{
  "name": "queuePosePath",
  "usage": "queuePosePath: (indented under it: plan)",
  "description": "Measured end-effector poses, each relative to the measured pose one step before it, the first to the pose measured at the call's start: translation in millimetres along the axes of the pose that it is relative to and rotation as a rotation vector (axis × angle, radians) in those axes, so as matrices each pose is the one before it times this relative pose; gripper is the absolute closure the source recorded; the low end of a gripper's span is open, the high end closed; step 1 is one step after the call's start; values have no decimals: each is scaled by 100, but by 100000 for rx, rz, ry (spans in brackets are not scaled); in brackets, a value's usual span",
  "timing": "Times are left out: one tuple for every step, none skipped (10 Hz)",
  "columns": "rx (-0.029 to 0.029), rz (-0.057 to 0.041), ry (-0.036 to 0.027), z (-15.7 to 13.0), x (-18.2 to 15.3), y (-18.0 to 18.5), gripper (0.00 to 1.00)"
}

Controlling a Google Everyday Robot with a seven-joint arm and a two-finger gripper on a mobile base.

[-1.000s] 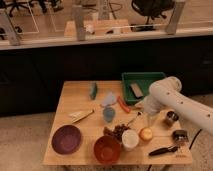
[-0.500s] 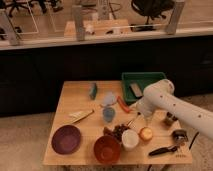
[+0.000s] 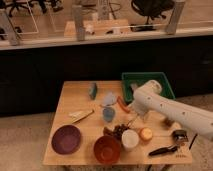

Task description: Place fork in red bowl

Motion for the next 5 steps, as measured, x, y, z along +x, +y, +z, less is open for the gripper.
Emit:
queuePosePath:
  plan:
    - [-667, -1750, -505, 375, 453, -434, 20]
    - [-1797, -1536, -1451, 794, 391, 12, 20]
    - [-1774, -169, -667, 647, 347, 339, 21]
    - [-1037, 441, -394, 444, 328, 209, 28]
    - [-1084, 748, -718, 311, 158, 304, 38]
